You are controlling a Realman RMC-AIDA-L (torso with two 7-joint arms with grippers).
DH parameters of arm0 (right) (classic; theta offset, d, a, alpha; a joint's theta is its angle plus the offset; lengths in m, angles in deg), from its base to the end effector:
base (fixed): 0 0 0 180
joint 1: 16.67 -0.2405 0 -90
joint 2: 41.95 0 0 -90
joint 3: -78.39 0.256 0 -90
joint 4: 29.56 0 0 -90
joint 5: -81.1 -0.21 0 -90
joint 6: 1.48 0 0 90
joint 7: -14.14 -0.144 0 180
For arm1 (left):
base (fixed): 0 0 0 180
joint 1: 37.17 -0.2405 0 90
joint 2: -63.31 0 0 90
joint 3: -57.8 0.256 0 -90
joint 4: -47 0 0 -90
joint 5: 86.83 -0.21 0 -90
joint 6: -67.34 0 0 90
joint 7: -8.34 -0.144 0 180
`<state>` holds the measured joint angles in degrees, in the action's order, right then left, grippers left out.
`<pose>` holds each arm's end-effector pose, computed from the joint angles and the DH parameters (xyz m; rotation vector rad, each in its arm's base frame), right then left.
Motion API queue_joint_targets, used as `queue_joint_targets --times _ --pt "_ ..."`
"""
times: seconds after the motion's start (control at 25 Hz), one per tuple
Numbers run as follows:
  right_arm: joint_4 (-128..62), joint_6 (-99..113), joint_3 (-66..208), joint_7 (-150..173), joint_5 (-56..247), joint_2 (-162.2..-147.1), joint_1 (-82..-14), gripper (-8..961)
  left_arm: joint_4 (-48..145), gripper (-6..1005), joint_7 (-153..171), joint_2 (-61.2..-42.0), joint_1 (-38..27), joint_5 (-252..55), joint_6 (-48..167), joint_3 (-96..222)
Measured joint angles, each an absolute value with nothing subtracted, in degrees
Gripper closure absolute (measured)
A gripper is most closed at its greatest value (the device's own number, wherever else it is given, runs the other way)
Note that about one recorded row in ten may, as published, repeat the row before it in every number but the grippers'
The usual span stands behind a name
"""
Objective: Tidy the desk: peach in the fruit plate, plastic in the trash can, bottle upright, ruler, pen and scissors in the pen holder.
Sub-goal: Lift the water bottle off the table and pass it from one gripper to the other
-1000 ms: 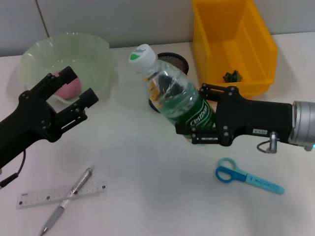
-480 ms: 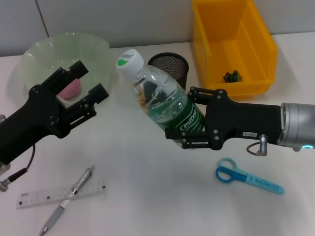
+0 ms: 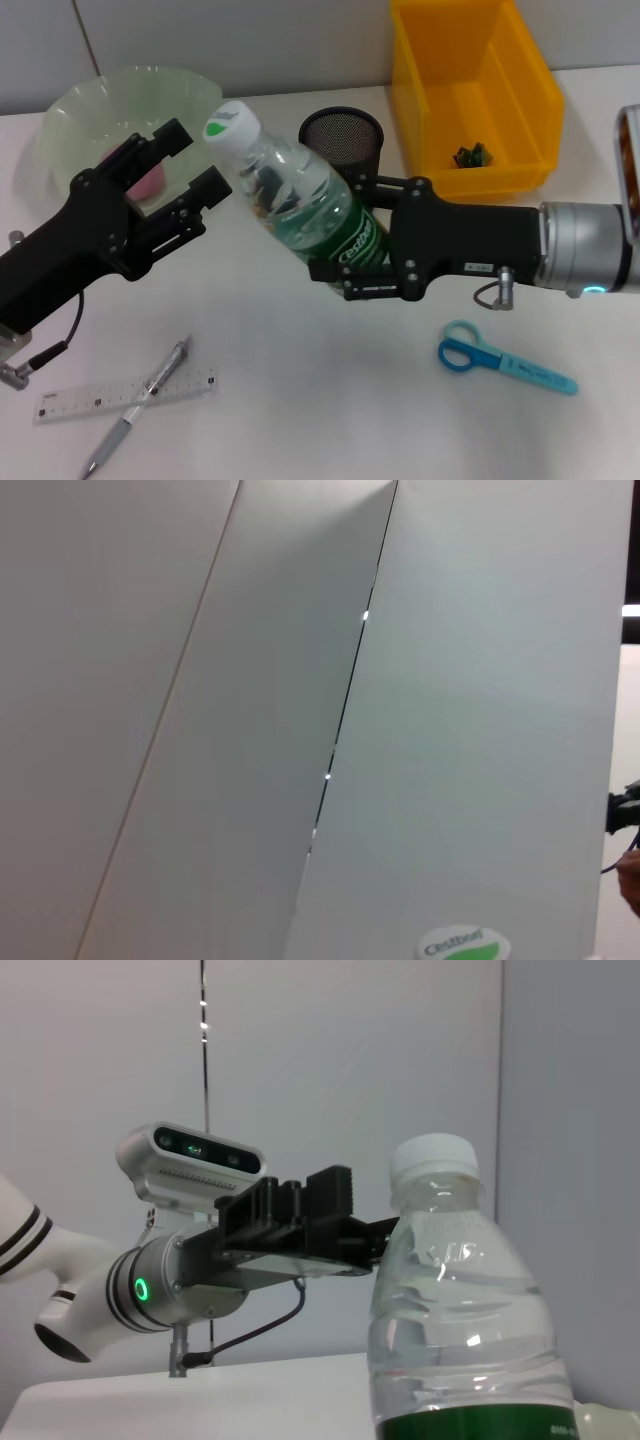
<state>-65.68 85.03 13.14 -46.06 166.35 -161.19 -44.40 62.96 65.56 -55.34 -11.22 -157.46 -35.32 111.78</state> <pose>0.2112 0.3209 -0.0303 -2.7267 0.1113 0.9643 -0.2375 0.2867 -0.0040 -2.3293 -0.4385 -1.5193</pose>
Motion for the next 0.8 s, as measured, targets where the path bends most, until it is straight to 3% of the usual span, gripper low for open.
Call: queue_joint_targets --times 0.8 --pt "-61.1 85.1 12.0 -44.6 166.2 -161.49 -48.0 182 60.8 172 65.1 -55.38 -9.3 -157.4 -35.6 112.1"
